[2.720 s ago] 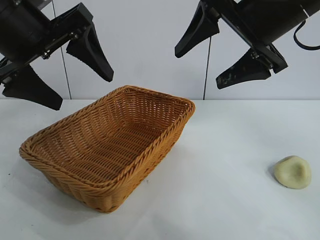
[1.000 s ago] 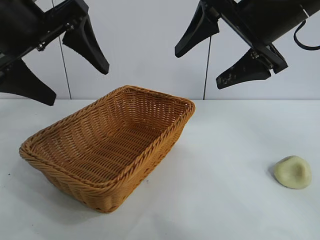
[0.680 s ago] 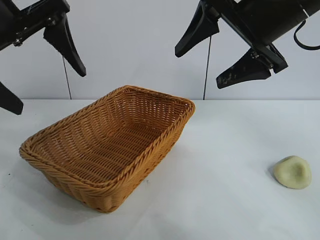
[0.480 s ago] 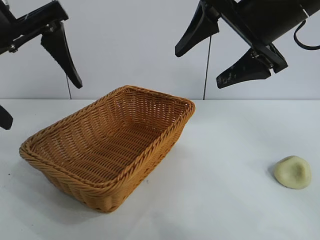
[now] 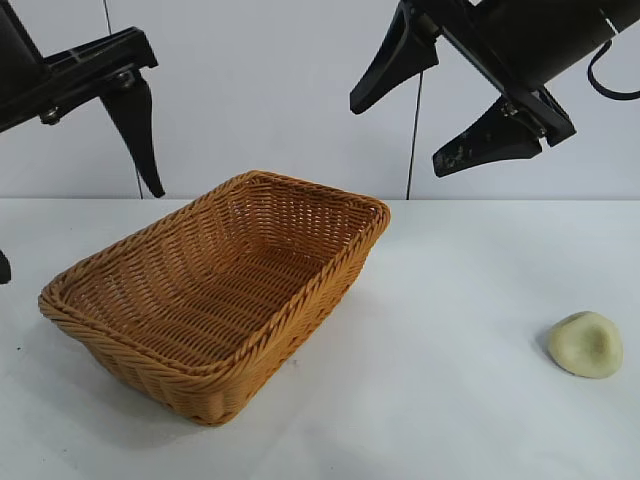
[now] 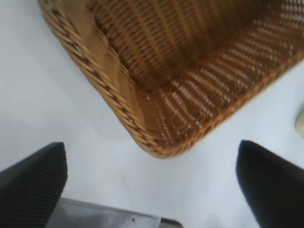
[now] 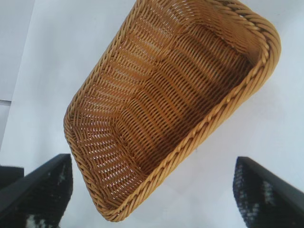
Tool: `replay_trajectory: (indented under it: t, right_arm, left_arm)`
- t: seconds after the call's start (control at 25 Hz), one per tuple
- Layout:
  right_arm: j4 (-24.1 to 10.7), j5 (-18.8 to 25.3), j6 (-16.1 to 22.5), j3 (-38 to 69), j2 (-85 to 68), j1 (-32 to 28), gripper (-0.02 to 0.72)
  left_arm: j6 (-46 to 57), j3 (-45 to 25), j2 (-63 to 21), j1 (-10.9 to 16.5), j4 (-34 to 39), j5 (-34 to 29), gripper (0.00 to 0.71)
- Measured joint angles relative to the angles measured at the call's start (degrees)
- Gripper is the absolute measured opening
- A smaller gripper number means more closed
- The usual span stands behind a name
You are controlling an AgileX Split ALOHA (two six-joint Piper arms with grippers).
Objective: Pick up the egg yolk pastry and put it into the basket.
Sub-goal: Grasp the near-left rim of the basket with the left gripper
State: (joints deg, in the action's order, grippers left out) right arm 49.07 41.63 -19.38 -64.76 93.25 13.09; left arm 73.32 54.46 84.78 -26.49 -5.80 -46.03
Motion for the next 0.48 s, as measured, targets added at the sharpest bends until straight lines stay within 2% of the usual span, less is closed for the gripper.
replay_trajectory:
  t: [0.48]
  right_arm:
    - [0.00,-0.47,0.06,0.00,0.00,0.00,0.654]
  left_arm:
    - [1.20,-2.06,0.00,-1.13,-2.06,4.99,0.692]
